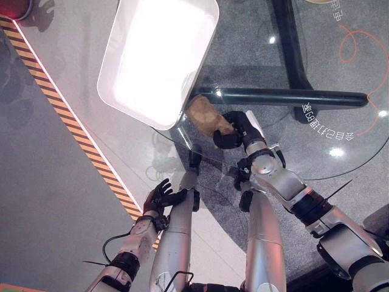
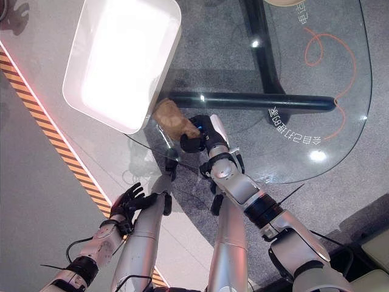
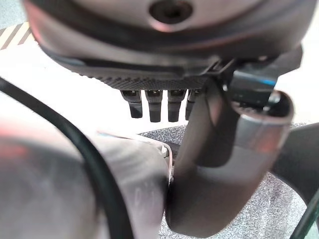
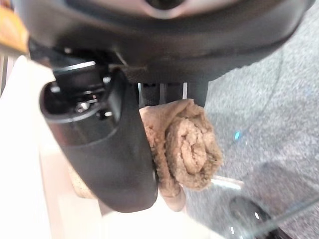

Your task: Wipe the table with a cloth and put it in the basket.

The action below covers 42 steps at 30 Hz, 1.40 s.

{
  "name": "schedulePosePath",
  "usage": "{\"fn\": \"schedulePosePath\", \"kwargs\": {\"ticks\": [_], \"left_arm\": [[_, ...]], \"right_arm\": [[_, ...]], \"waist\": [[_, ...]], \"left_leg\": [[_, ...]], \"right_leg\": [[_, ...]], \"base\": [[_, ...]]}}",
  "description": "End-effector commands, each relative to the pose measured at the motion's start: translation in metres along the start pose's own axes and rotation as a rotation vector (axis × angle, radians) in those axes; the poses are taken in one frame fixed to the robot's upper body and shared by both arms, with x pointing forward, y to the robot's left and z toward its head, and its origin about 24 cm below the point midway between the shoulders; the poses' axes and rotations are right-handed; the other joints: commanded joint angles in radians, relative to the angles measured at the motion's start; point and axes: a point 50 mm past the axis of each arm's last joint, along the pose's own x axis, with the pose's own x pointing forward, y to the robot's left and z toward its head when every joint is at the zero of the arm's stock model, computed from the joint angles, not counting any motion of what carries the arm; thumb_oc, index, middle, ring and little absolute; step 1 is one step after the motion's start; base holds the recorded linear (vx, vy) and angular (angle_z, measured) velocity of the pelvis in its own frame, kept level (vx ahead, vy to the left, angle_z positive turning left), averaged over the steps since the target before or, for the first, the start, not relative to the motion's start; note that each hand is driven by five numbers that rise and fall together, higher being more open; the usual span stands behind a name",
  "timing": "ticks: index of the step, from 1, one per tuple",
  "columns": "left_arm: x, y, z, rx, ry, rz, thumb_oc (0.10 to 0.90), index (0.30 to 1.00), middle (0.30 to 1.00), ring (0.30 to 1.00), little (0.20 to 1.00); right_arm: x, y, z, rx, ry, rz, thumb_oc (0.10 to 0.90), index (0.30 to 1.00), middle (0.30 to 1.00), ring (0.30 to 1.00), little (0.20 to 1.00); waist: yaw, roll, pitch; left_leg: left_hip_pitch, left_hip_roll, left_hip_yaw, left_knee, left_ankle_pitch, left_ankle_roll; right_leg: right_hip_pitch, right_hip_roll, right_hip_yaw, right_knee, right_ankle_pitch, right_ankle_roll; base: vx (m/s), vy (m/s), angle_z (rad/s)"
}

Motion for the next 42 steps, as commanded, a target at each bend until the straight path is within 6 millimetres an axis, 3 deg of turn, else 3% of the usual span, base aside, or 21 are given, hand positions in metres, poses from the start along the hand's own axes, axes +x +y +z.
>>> {"fn": "schedulePosePath", "kwargs": {"ticks": [1, 6, 10, 21, 27, 34, 35, 36, 40, 42], "left_arm": [[-0.022, 0.013, -0.049, 0.036, 0.141, 0.048, 0.800, 0.900, 0.900, 0.900, 0.900], [-0.024, 0.017, -0.051, 0.032, 0.144, 0.060, 0.800, 0.900, 0.900, 0.900, 0.900], [-0.027, 0.022, -0.052, 0.031, 0.147, 0.069, 0.800, 0.900, 0.900, 0.900, 0.900], [-0.029, 0.028, -0.050, 0.012, 0.137, 0.067, 0.800, 0.900, 0.900, 0.900, 0.900], [-0.032, 0.035, -0.049, 0.008, 0.130, 0.075, 0.800, 0.900, 0.900, 0.900, 0.900], [-0.033, 0.039, -0.045, 0.009, 0.117, 0.083, 0.800, 0.900, 0.900, 0.900, 0.900], [-0.029, 0.037, -0.038, 0.010, 0.097, 0.078, 0.800, 0.900, 0.900, 0.900, 0.900], [-0.031, 0.038, -0.042, 0.011, 0.111, 0.081, 0.800, 0.900, 0.900, 0.900, 0.900], [-0.027, 0.036, -0.035, 0.008, 0.092, 0.071, 0.800, 0.900, 0.900, 0.900, 0.900], [-0.030, 0.037, -0.041, 0.009, 0.110, 0.074, 0.800, 0.900, 0.900, 0.900, 0.900]], "right_arm": [[0.003, -0.059, 0.034, 0.105, -0.169, -0.290, 0.100, 0.300, 0.300, 0.300, 0.200], [0.007, -0.103, 0.024, 0.119, -0.128, -0.461, 0.100, 0.300, 0.300, 0.300, 0.200], [0.005, -0.128, 0.018, 0.137, -0.113, -0.554, 0.100, 0.300, 0.300, 0.300, 0.200], [-0.004, -0.177, -0.001, 0.155, -0.052, -0.747, 0.100, 0.300, 0.300, 0.300, 0.200], [-0.022, -0.211, -0.023, 0.239, 0.019, -0.944, 0.100, 0.300, 0.300, 0.300, 0.200], [-0.043, -0.231, -0.043, 0.418, 0.034, -1.184, 0.100, 0.300, 0.300, 0.300, 0.200], [-0.045, -0.235, -0.040, 0.453, 0.013, -1.211, 0.100, 0.300, 0.300, 0.300, 0.200], [-0.046, -0.233, -0.044, 0.462, 0.020, -1.228, 0.100, 0.300, 0.300, 0.300, 0.200], [-0.045, -0.236, -0.036, 0.489, -0.020, -1.266, 0.100, 0.300, 0.300, 0.300, 0.200], [-0.044, -0.234, -0.037, 0.469, -0.016, -1.272, 0.100, 0.300, 0.300, 0.300, 0.200]], "waist": [[-0.022, 0.019, -0.014], [-0.026, 0.016, -0.014], [-0.028, 0.016, -0.014], [-0.035, 0.018, -0.014], [-0.042, 0.006, -0.014], [-0.049, 0.001, -0.014], [-0.053, -0.002, -0.014], [-0.050, 0.003, -0.014], [-0.049, 0.008, -0.014], [-0.044, 0.013, -0.014]], "left_leg": [[-0.010, -0.027, 0.085, 0.186, -0.223, 0.029], [-0.010, -0.022, 0.082, 0.188, -0.229, 0.029], [-0.012, -0.024, 0.078, 0.188, -0.232, 0.028], [-0.012, -0.024, 0.079, 0.184, -0.237, 0.030], [-0.014, -0.024, 0.075, 0.174, -0.236, 0.031], [-0.016, -0.032, 0.069, 0.159, -0.232, 0.035], [-0.050, -0.037, 0.076, 0.152, -0.201, 0.041], [-0.024, -0.036, 0.068, 0.156, -0.225, 0.037], [-0.048, -0.042, 0.074, 0.145, -0.198, 0.040], [-0.014, -0.038, 0.067, 0.150, -0.228, 0.035]], "right_leg": [[-0.008, 0.032, -0.029, -0.171, 0.141, 0.046], [-0.009, 0.037, -0.025, -0.171, 0.142, 0.046], [-0.010, 0.043, -0.023, -0.175, 0.143, 0.046], [-0.009, 0.051, -0.019, -0.182, 0.139, 0.044], [-0.007, 0.059, -0.015, -0.193, 0.143, 0.047], [-0.005, 0.066, -0.015, -0.217, 0.157, 0.051], [-0.033, 0.061, -0.022, -0.232, 0.187, 0.043], [-0.010, 0.065, -0.015, -0.224, 0.165, 0.051], [-0.030, 0.059, -0.021, -0.241, 0.189, 0.044], [0.000, 0.065, -0.015, -0.229, 0.160, 0.053]], "base": [[0.00, 0.000, 0.00], [0.00, 0.000, 0.00], [0.00, 0.000, 0.00], [0.00, -0.002, -0.05], [0.00, 0.000, 0.00], [-0.01, -0.004, 0.00], [-0.03, -0.023, -0.05], [-0.02, -0.015, -0.06], [-0.02, -0.001, -0.05], [0.02, 0.008, -0.08]]}}
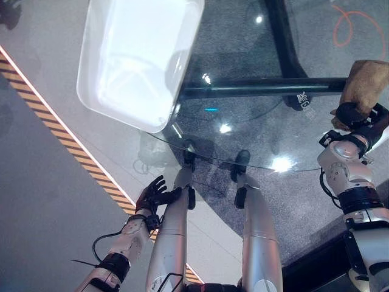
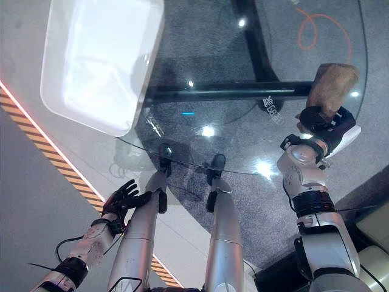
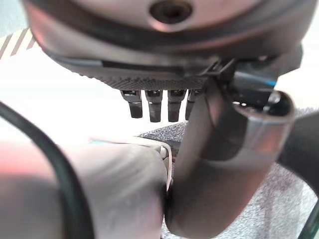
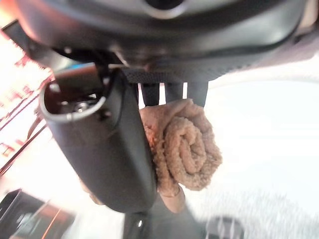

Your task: Wipe the table with a cloth and put it in the basket.

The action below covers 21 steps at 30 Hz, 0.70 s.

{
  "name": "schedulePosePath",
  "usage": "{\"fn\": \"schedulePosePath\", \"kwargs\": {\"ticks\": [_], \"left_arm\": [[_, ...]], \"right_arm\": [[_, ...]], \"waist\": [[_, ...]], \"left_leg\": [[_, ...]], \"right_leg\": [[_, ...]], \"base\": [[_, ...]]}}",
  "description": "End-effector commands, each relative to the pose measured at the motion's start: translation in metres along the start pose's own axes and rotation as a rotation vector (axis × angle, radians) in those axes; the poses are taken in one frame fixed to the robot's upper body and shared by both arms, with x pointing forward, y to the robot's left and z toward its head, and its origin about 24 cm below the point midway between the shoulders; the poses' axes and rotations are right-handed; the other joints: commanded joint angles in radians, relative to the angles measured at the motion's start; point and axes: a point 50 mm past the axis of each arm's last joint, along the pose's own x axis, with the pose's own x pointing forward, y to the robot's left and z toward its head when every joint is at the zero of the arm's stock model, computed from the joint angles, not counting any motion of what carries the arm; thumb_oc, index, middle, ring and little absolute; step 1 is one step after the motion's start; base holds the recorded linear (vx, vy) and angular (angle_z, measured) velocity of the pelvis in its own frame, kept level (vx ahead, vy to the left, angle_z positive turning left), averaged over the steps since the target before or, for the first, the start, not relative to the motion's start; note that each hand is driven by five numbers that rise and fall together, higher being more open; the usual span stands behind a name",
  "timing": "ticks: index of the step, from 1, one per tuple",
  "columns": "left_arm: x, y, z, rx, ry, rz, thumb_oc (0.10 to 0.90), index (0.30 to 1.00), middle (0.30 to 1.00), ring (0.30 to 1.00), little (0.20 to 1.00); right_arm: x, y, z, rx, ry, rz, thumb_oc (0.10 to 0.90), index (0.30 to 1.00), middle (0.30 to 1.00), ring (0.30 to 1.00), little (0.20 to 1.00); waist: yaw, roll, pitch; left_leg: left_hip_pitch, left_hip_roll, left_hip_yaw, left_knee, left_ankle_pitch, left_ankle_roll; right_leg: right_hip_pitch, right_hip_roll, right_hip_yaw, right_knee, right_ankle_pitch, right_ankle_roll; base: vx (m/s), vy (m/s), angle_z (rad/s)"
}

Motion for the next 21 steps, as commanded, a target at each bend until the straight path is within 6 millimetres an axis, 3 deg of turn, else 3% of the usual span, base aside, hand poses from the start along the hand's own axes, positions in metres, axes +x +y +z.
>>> {"fn": "schedulePosePath", "kwargs": {"ticks": [1, 2, 3, 4, 6, 7, 8, 17, 19, 20, 21], "left_arm": [[-0.023, 0.013, -0.046, -0.022, 0.132, 0.053, 0.800, 0.900, 0.900, 0.900, 0.900], [-0.026, 0.014, -0.052, -0.019, 0.152, 0.056, 0.800, 0.900, 0.900, 0.900, 0.900], [-0.023, 0.012, -0.047, -0.020, 0.134, 0.051, 0.800, 0.900, 0.900, 0.900, 0.900], [-0.026, 0.014, -0.053, -0.018, 0.154, 0.054, 0.800, 0.900, 0.900, 0.900, 0.900], [-0.022, 0.012, -0.047, -0.021, 0.136, 0.044, 0.800, 0.900, 0.900, 0.900, 0.900], [-0.025, 0.012, -0.051, -0.020, 0.150, 0.047, 0.800, 0.900, 0.900, 0.900, 0.900], [-0.022, 0.010, -0.046, -0.021, 0.136, 0.042, 0.800, 0.900, 0.900, 0.900, 0.900], [-0.020, 0.009, -0.046, -0.025, 0.142, 0.038, 0.800, 0.900, 0.900, 0.900, 0.900], [-0.025, 0.011, -0.054, -0.022, 0.164, 0.043, 0.800, 0.900, 0.900, 0.900, 0.900], [-0.021, 0.010, -0.048, -0.023, 0.144, 0.041, 0.800, 0.900, 0.900, 0.900, 0.900], [-0.025, 0.012, -0.054, -0.022, 0.163, 0.045, 0.800, 0.900, 0.900, 0.900, 0.900]], "right_arm": [[0.017, -0.030, 0.071, 0.117, -0.298, -0.130, 0.100, 0.300, 0.300, 0.300, 0.200], [0.016, -0.030, 0.067, 0.097, -0.295, -0.129, 0.100, 0.300, 0.300, 0.300, 0.200], [0.016, -0.028, 0.073, 0.112, -0.308, -0.130, 0.100, 0.300, 0.300, 0.300, 0.200], [0.015, -0.028, 0.068, 0.090, -0.303, -0.127, 0.100, 0.300, 0.300, 0.300, 0.200], [0.012, -0.020, 0.078, 0.072, -0.338, -0.094, 0.100, 0.300, 0.300, 0.300, 0.200], [0.012, -0.020, 0.074, 0.054, -0.335, -0.088, 0.100, 0.300, 0.300, 0.300, 0.200], [0.011, -0.017, 0.080, 0.059, -0.348, -0.079, 0.100, 0.300, 0.300, 0.300, 0.200], [-0.006, 0.012, 0.098, -0.075, -0.460, 0.085, 0.100, 0.300, 0.300, 0.300, 0.200], [-0.008, 0.013, 0.093, -0.100, -0.456, 0.107, 0.100, 0.300, 0.300, 0.300, 0.200], [-0.011, 0.018, 0.100, -0.097, -0.477, 0.136, 0.100, 0.300, 0.300, 0.300, 0.200], [-0.011, 0.018, 0.094, -0.113, -0.466, 0.140, 0.100, 0.300, 0.300, 0.300, 0.200]], "waist": [[0.019, 0.045, -0.023], [0.024, 0.048, -0.023], [0.020, 0.045, -0.023], [0.025, 0.049, -0.023], [0.023, 0.047, -0.023], [0.026, 0.049, -0.023], [0.025, 0.047, -0.023], [0.032, 0.045, -0.023], [0.038, 0.048, -0.023], [0.036, 0.043, -0.023], [0.039, 0.046, -0.023]], "left_leg": [[-0.015, -0.040, 0.021, 0.138, -0.181, -0.009], [0.019, -0.037, 0.014, 0.144, -0.211, -0.014], [-0.013, -0.041, 0.021, 0.136, -0.180, -0.009], [0.020, -0.038, 0.013, 0.142, -0.210, -0.014], [-0.011, -0.043, 0.019, 0.133, -0.178, -0.010], [0.014, -0.040, 0.012, 0.138, -0.202, -0.014], [-0.010, -0.043, 0.019, 0.132, -0.178, -0.010], [-0.008, -0.048, 0.015, 0.132, -0.176, -0.010], [0.028, -0.043, 0.009, 0.140, -0.209, -0.015], [-0.004, -0.047, 0.016, 0.131, -0.178, -0.010], [0.029, -0.043, 0.009, 0.138, -0.209, -0.015]], "right_leg": [[-0.013, 0.052, -0.070, -0.160, 0.136, 0.009], [0.016, 0.058, -0.063, -0.149, 0.107, 0.016], [-0.011, 0.052, -0.070, -0.163, 0.136, 0.008], [0.018, 0.058, -0.064, -0.150, 0.106, 0.016], [-0.009, 0.052, -0.073, -0.164, 0.134, 0.007], [0.013, 0.056, -0.067, -0.154, 0.112, 0.013], [-0.008, 0.052, -0.074, -0.164, 0.133, 0.006], [-0.005, 0.051, -0.077, -0.159, 0.127, 0.005], [0.028, 0.058, -0.071, -0.145, 0.096, 0.013], [0.000, 0.052, -0.079, -0.158, 0.124, 0.005], [0.029, 0.058, -0.072, -0.145, 0.094, 0.013]], "base": [[-0.01, 0.004, -0.09], [-0.06, -0.001, -0.06], [0.05, 0.004, -0.04], [0.00, 0.000, 0.00], [0.00, 0.000, 0.00], [-0.05, 0.006, -0.01], [0.00, 0.000, 0.00], [0.00, 0.011, 0.02], [0.03, 0.016, 0.04], [0.00, 0.012, 0.04], [-0.06, 0.014, 0.03]]}}
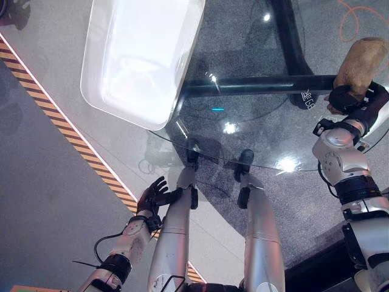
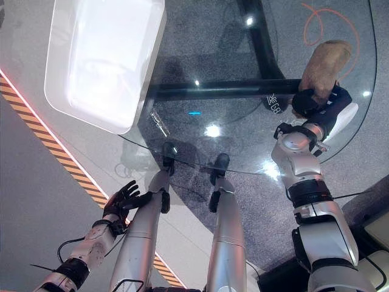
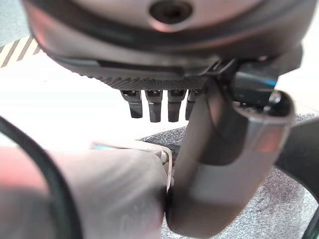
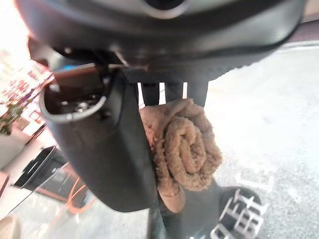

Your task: Wipe the table with a cloth and put it in the basket.

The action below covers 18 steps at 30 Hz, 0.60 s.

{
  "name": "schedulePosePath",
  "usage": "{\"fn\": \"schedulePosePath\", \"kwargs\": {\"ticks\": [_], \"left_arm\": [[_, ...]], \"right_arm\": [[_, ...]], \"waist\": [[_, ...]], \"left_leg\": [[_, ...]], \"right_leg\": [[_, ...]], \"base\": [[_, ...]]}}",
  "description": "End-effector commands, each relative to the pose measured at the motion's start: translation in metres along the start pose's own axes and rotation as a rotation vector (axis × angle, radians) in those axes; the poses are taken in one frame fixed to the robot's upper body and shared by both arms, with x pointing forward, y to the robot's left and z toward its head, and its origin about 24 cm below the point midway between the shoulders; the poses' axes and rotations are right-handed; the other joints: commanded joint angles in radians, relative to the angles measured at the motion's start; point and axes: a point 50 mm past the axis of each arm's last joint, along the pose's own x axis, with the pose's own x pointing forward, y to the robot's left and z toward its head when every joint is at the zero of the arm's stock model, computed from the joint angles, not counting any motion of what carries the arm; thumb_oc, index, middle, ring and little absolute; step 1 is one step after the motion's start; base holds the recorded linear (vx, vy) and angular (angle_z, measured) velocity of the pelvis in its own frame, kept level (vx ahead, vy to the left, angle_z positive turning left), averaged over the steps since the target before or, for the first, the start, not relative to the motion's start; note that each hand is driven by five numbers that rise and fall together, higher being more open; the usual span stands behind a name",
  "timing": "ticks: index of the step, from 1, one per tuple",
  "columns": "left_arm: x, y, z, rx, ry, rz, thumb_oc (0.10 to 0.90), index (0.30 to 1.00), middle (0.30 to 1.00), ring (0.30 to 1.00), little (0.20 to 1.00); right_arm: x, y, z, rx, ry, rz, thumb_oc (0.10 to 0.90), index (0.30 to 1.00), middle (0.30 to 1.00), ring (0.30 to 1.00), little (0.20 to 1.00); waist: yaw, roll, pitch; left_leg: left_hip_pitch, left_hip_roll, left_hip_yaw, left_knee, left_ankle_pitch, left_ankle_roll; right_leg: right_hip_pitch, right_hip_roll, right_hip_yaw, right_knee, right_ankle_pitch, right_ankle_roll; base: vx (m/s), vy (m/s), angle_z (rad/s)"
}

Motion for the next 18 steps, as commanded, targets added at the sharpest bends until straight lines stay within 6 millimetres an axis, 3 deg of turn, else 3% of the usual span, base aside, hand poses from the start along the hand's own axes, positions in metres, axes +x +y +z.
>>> {"fn": "schedulePosePath", "kwargs": {"ticks": [1, 2, 6, 7, 8, 9, 13, 18], "left_arm": [[-0.021, 0.017, -0.045, -0.004, 0.136, 0.057, 0.800, 0.900, 0.900, 0.900, 0.900], [-0.025, 0.018, -0.051, -0.003, 0.155, 0.061, 0.800, 0.900, 0.900, 0.900, 0.900], [-0.018, 0.013, -0.043, -0.003, 0.132, 0.051, 0.800, 0.900, 0.900, 0.900, 0.900], [-0.022, 0.015, -0.050, -0.002, 0.152, 0.055, 0.800, 0.900, 0.900, 0.900, 0.900], [-0.018, 0.013, -0.043, -0.001, 0.134, 0.051, 0.800, 0.900, 0.900, 0.900, 0.900], [-0.022, 0.015, -0.050, 0.001, 0.155, 0.055, 0.800, 0.900, 0.900, 0.900, 0.900], [-0.024, 0.015, -0.053, 0.005, 0.157, 0.054, 0.800, 0.900, 0.900, 0.900, 0.900], [-0.024, 0.013, -0.054, 0.007, 0.152, 0.047, 0.800, 0.900, 0.900, 0.900, 0.900]], "right_arm": [[0.009, -0.019, 0.065, -0.025, -0.324, 0.010, 0.100, 0.300, 0.300, 0.300, 0.200], [0.008, -0.018, 0.059, -0.041, -0.313, 0.018, 0.100, 0.300, 0.300, 0.300, 0.200], [0.001, 0.000, 0.057, -0.113, -0.301, 0.156, 0.100, 0.300, 0.300, 0.300, 0.200], [0.000, 0.000, 0.051, -0.128, -0.289, 0.164, 0.100, 0.300, 0.300, 0.300, 0.200], [-0.002, 0.005, 0.054, -0.138, -0.299, 0.206, 0.100, 0.300, 0.300, 0.300, 0.200], [-0.005, 0.007, 0.045, -0.159, -0.285, 0.230, 0.100, 0.300, 0.300, 0.300, 0.200], [-0.017, 0.020, 0.040, -0.192, -0.301, 0.352, 0.100, 0.300, 0.300, 0.300, 0.200], [-0.048, 0.044, 0.042, -0.247, -0.398, 0.577, 0.100, 0.300, 0.300, 0.300, 0.200]], "waist": [[-0.011, 0.023, -0.024], [-0.007, 0.026, -0.024], [-0.006, 0.021, -0.024], [-0.002, 0.024, -0.024], [-0.004, 0.022, -0.024], [0.001, 0.025, -0.024], [0.005, 0.024, -0.024], [0.008, 0.023, -0.024]], "left_leg": [[-0.012, -0.053, 0.022, 0.158, -0.199, 0.009], [0.021, -0.049, 0.016, 0.165, -0.231, 0.004], [-0.017, -0.057, 0.020, 0.158, -0.198, 0.010], [0.017, -0.053, 0.014, 0.165, -0.230, 0.005], [-0.019, -0.058, 0.020, 0.158, -0.196, 0.010], [0.015, -0.054, 0.014, 0.165, -0.228, 0.005], [0.014, -0.052, 0.014, 0.167, -0.229, 0.005], [0.009, -0.052, 0.015, 0.170, -0.229, 0.004]], "right_leg": [[0.010, 0.045, -0.077, -0.174, 0.130, 0.016], [0.039, 0.051, -0.070, -0.160, 0.100, 0.025], [0.005, 0.043, -0.084, -0.170, 0.128, 0.016], [0.034, 0.048, -0.077, -0.156, 0.098, 0.024], [0.004, 0.041, -0.086, -0.170, 0.128, 0.015], [0.033, 0.046, -0.079, -0.155, 0.098, 0.023], [0.031, 0.044, -0.083, -0.152, 0.097, 0.024], [0.023, 0.041, -0.086, -0.143, 0.093, 0.023]], "base": [[0.06, 0.009, 0.02], [0.00, 0.000, 0.00], [-0.01, 0.009, 0.05], [0.01, 0.011, 0.10], [0.06, 0.006, 0.08], [0.01, 0.007, 0.09], [0.02, 0.004, 0.02], [0.00, 0.009, -0.01]]}}
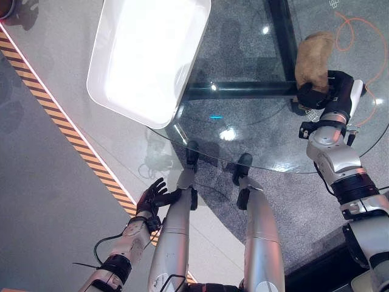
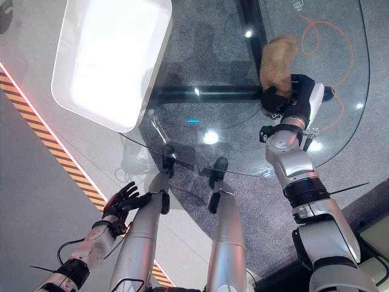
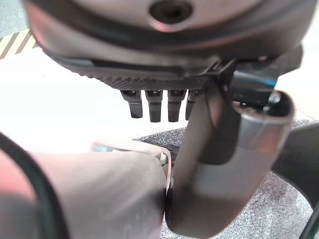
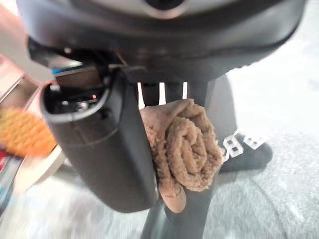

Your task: Wipe the table with a cloth and put it in the basket.

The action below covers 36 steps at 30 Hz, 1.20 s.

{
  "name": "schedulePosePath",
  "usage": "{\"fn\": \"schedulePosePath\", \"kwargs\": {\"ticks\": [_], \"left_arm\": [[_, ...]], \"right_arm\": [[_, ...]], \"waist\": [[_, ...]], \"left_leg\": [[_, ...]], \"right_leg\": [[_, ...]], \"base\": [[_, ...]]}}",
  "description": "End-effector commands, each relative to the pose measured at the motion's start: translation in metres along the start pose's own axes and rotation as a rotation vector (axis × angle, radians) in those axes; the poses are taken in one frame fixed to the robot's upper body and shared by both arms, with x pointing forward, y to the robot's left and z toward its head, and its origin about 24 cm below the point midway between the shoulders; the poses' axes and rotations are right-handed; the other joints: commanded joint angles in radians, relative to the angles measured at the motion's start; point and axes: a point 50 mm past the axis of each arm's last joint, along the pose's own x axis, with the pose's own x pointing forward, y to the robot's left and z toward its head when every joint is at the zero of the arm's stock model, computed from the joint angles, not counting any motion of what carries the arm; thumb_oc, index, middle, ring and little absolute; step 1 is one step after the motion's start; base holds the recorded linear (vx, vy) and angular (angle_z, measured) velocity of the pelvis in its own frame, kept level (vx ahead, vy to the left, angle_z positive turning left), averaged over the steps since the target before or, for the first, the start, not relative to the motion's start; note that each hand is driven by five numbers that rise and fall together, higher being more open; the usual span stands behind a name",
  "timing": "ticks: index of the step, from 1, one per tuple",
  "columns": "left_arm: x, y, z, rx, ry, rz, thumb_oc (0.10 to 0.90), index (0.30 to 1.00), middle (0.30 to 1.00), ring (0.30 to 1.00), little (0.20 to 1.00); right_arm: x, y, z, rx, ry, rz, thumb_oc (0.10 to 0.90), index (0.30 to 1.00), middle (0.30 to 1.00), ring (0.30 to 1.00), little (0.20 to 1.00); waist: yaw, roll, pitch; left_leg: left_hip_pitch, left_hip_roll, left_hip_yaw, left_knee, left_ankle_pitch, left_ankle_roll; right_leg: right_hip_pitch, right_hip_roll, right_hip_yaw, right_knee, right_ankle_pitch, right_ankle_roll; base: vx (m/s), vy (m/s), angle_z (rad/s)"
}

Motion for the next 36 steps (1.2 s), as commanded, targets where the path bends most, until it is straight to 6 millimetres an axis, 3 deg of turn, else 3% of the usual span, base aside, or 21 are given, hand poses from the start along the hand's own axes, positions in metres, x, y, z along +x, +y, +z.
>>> {"fn": "schedulePosePath", "kwargs": {"ticks": [1, 12, 18, 26, 36], "left_arm": [[-0.023, 0.011, -0.052, 0.020, 0.143, 0.033, 0.800, 0.900, 0.900, 0.900, 0.900], [-0.022, 0.009, -0.052, 0.020, 0.137, 0.028, 0.800, 0.900, 0.900, 0.900, 0.900], [-0.021, 0.006, -0.050, 0.019, 0.133, 0.019, 0.800, 0.900, 0.900, 0.900, 0.900], [-0.020, 0.007, -0.049, 0.026, 0.128, 0.020, 0.800, 0.900, 0.900, 0.900, 0.900], [-0.019, 0.008, -0.044, -0.003, 0.093, 0.028, 0.800, 0.900, 0.900, 0.900, 0.900]], "right_arm": [[-0.015, 0.015, 0.039, -0.046, -0.244, 0.183, 0.100, 0.300, 0.300, 0.300, 0.200], [-0.061, 0.065, 0.056, 0.023, -0.357, 0.516, 0.100, 0.300, 0.300, 0.300, 0.200], [-0.076, 0.080, 0.051, 0.015, -0.345, 0.618, 0.100, 0.300, 0.300, 0.300, 0.200], [-0.082, 0.084, 0.042, 0.019, -0.316, 0.687, 0.100, 0.300, 0.300, 0.300, 0.200], [-0.074, 0.072, 0.036, 0.098, -0.284, 0.592, 0.100, 0.300, 0.300, 0.300, 0.200]], "waist": [[0.011, 0.021, -0.023], [0.010, 0.021, -0.023], [0.010, 0.020, -0.023], [0.007, 0.014, -0.023], [-0.002, 0.013, -0.023]], "left_leg": [[0.001, -0.054, 0.042, 0.169, -0.232, 0.017], [-0.002, -0.053, 0.049, 0.170, -0.226, 0.017], [-0.010, -0.049, 0.053, 0.174, -0.224, 0.016], [-0.006, -0.048, 0.055, 0.170, -0.221, 0.015], [0.018, -0.046, 0.059, 0.162, -0.219, 0.013]], "right_leg": [[0.009, 0.041, -0.061, -0.157, 0.102, 0.033], [0.006, 0.037, -0.063, -0.153, 0.098, 0.034], [-0.004, 0.034, -0.063, -0.145, 0.097, 0.035], [-0.001, 0.031, -0.065, -0.153, 0.106, 0.038], [0.020, 0.034, -0.061, -0.162, 0.111, 0.039]], "base": [[0.00, 0.000, 0.00], [0.00, 0.005, 0.01], [0.00, 0.001, 0.02], [0.00, -0.002, 0.01], [0.00, 0.000, 0.00]]}}
